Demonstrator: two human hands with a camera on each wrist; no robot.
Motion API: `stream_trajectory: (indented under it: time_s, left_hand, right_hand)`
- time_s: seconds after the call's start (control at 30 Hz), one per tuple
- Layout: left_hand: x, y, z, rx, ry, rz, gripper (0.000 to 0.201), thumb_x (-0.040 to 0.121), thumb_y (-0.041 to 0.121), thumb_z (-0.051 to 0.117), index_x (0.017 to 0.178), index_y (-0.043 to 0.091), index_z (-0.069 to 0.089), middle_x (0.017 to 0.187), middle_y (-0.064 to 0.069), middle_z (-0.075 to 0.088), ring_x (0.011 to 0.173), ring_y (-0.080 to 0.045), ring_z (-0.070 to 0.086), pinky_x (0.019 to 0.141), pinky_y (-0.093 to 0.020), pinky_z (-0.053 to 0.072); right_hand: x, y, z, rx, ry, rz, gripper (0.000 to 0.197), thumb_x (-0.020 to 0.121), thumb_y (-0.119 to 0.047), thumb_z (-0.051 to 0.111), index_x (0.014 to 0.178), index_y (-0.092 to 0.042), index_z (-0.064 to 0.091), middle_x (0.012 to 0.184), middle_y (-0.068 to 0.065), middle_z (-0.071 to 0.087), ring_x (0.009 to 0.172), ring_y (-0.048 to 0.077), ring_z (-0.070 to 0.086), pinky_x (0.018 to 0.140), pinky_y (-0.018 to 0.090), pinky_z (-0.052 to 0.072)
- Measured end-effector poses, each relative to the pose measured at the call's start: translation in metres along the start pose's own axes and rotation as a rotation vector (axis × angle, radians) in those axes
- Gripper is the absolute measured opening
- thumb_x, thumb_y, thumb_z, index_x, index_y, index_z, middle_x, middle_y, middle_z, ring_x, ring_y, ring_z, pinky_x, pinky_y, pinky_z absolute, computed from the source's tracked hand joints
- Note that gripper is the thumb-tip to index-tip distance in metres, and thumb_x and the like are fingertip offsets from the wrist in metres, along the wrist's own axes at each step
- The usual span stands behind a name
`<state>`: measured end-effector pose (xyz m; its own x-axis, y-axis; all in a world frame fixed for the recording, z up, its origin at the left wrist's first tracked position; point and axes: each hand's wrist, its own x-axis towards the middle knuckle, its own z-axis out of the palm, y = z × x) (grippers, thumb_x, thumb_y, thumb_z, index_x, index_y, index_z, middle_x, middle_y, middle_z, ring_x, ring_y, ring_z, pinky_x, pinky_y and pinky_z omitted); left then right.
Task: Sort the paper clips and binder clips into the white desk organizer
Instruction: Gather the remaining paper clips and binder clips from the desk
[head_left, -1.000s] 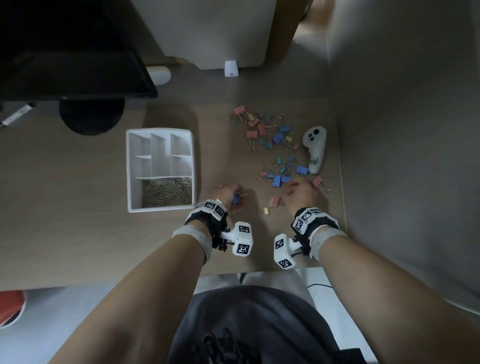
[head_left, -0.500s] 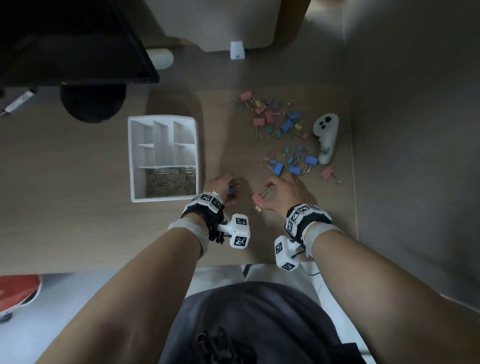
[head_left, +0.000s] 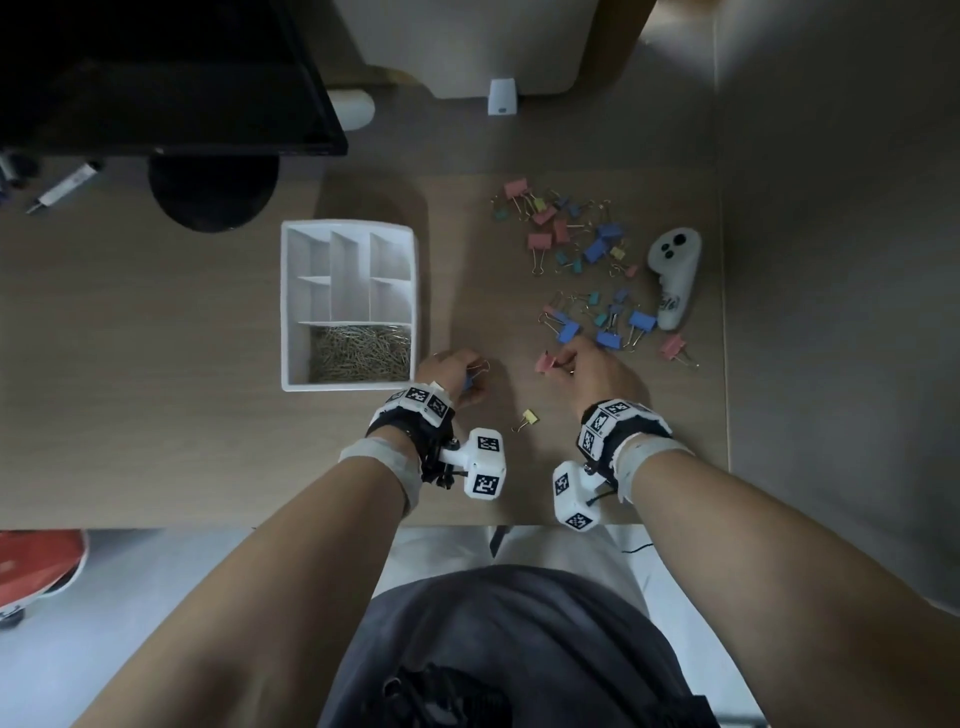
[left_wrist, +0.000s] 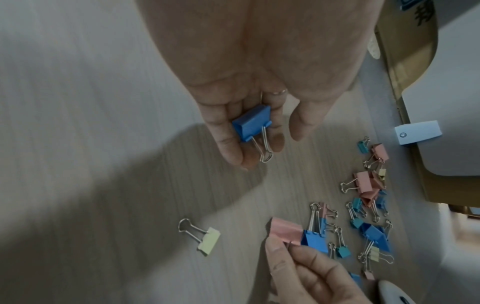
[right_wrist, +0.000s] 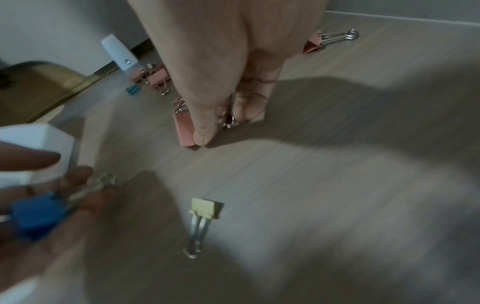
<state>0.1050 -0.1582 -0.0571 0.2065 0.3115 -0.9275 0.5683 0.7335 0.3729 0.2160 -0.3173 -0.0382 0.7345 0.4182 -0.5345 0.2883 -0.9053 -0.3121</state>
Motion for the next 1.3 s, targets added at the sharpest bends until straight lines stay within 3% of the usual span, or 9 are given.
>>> stream_trajectory:
  time_s: [0.2,0.3,0.4,0.5,0.67,0.97,1.07,1.17,1.3]
  left_hand:
    - [-0.001,0.001,0.015,0.065,-0.121,0.04,0.02,0.083,0.036,0.071,0.083,0.016,0.072,0.097,-0.008,0.071,0.09,-0.018,0.067,0.078,-0.036,0.059]
    - [-0.005,0.004,0.028,-0.029,-0.156,0.015,0.022,0.093,0.021,0.062,0.077,0.007,0.063,0.062,-0.003,0.068,0.052,-0.009,0.063,0.054,-0.024,0.056]
    - [-0.004,0.009,0.028,0.013,-0.095,0.03,0.025,0.096,0.017,0.058,0.073,0.008,0.059,0.053,-0.001,0.059,0.036,-0.005,0.05,0.036,-0.017,0.041]
    - [-0.002,0.008,0.02,0.097,-0.055,0.087,0.029,0.092,0.025,0.064,0.064,0.016,0.066,0.064,-0.004,0.059,0.043,-0.011,0.047,0.041,-0.021,0.032]
    - [0.0,0.018,0.019,0.032,0.005,-0.027,0.027,0.094,0.023,0.053,0.069,0.016,0.057,0.044,0.005,0.059,0.035,-0.005,0.048,0.039,-0.012,0.034]
    - [-0.009,0.026,0.058,-0.083,-0.177,-0.099,0.043,0.094,0.049,0.051,0.098,0.008,0.062,0.084,-0.01,0.061,0.076,-0.023,0.06,0.073,-0.037,0.055]
    - [-0.009,0.03,0.062,-0.052,-0.246,-0.082,0.034,0.099,0.04,0.047,0.108,0.012,0.063,0.098,-0.007,0.068,0.083,-0.016,0.063,0.067,-0.029,0.055]
    - [-0.006,0.031,0.052,-0.121,-0.158,-0.073,0.021,0.096,0.027,0.057,0.087,0.008,0.061,0.074,-0.008,0.062,0.063,-0.017,0.059,0.051,-0.025,0.055]
    - [-0.002,0.027,0.03,-0.099,-0.119,0.02,0.016,0.093,0.025,0.062,0.082,0.014,0.061,0.079,-0.003,0.068,0.06,-0.012,0.06,0.049,-0.022,0.053]
  right_hand:
    - [0.004,-0.029,-0.012,0.642,-0.265,-0.083,0.015,0.085,-0.015,0.077,0.097,-0.007,0.075,0.096,0.002,0.074,0.078,0.001,0.062,0.069,0.006,0.043]
    - [0.016,-0.018,-0.02,0.577,-0.023,-0.015,0.016,0.093,-0.019,0.066,0.105,-0.012,0.075,0.114,-0.003,0.071,0.092,0.011,0.066,0.068,0.003,0.041]
    - [0.024,0.008,-0.021,0.209,0.142,0.093,0.022,0.09,-0.026,0.064,0.112,-0.024,0.067,0.112,0.002,0.067,0.104,0.025,0.062,0.079,0.026,0.049]
    - [0.025,0.025,-0.015,-0.045,0.077,0.153,0.033,0.086,-0.024,0.065,0.118,-0.03,0.058,0.126,0.007,0.054,0.118,0.031,0.051,0.087,0.038,0.046]
    - [0.022,0.022,-0.006,-0.088,0.21,0.073,0.017,0.082,-0.031,0.066,0.097,-0.036,0.061,0.098,-0.001,0.062,0.095,0.027,0.061,0.069,0.037,0.053]
    - [0.018,-0.025,-0.028,0.756,-0.11,-0.064,0.038,0.069,-0.01,0.087,0.096,-0.015,0.06,0.092,0.0,0.064,0.075,0.01,0.054,0.065,0.016,0.047]
    - [0.019,-0.026,-0.032,0.719,-0.155,-0.101,0.033,0.069,-0.024,0.089,0.092,-0.021,0.066,0.095,-0.001,0.07,0.086,0.014,0.061,0.071,0.017,0.048]
    - [0.028,-0.017,-0.025,0.669,0.056,-0.011,0.017,0.082,-0.037,0.077,0.088,-0.023,0.07,0.084,-0.009,0.07,0.082,0.012,0.065,0.076,0.029,0.054]
    - [0.038,-0.007,-0.008,0.328,0.101,-0.002,0.018,0.081,-0.019,0.069,0.099,-0.023,0.068,0.092,-0.003,0.068,0.088,0.019,0.065,0.07,0.024,0.044]
